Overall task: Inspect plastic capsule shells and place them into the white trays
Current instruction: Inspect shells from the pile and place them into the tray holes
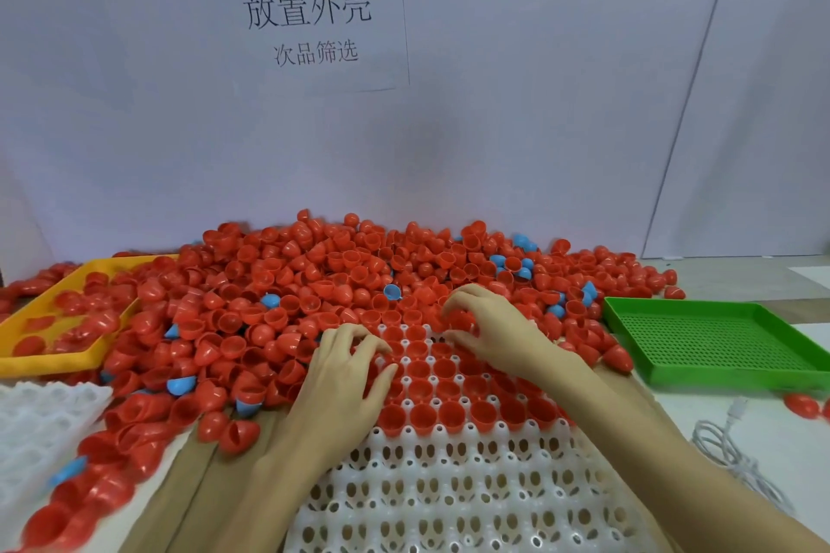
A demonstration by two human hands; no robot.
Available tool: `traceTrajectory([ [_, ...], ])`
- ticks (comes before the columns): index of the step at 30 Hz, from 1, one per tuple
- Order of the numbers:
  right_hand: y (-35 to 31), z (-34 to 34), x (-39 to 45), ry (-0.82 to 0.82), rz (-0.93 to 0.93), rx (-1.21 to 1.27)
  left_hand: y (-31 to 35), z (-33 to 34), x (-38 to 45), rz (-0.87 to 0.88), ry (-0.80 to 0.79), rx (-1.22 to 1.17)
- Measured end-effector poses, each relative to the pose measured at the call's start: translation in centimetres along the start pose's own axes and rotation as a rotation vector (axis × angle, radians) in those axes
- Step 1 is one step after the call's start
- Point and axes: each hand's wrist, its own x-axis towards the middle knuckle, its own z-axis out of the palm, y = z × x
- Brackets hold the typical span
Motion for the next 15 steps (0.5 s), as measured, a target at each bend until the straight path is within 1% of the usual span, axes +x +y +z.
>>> traceTrajectory([
  [4, -0.1, 0.0, 0.7, -0.018, -0.031, -0.054, -0.1, 0.1, 0.0, 0.016, -0.007, 0.008],
  [10, -1.4, -1.0, 0.9, -0.086, -0.16, -0.183, -0.3, 0.1, 0.0, 0.033, -0.029, 0.005],
  [15, -2.1, -1.5, 1.6, -0.221, -0.199, -0.378, -0.3, 0.0, 0.0, 0.043, -0.042, 0.012],
])
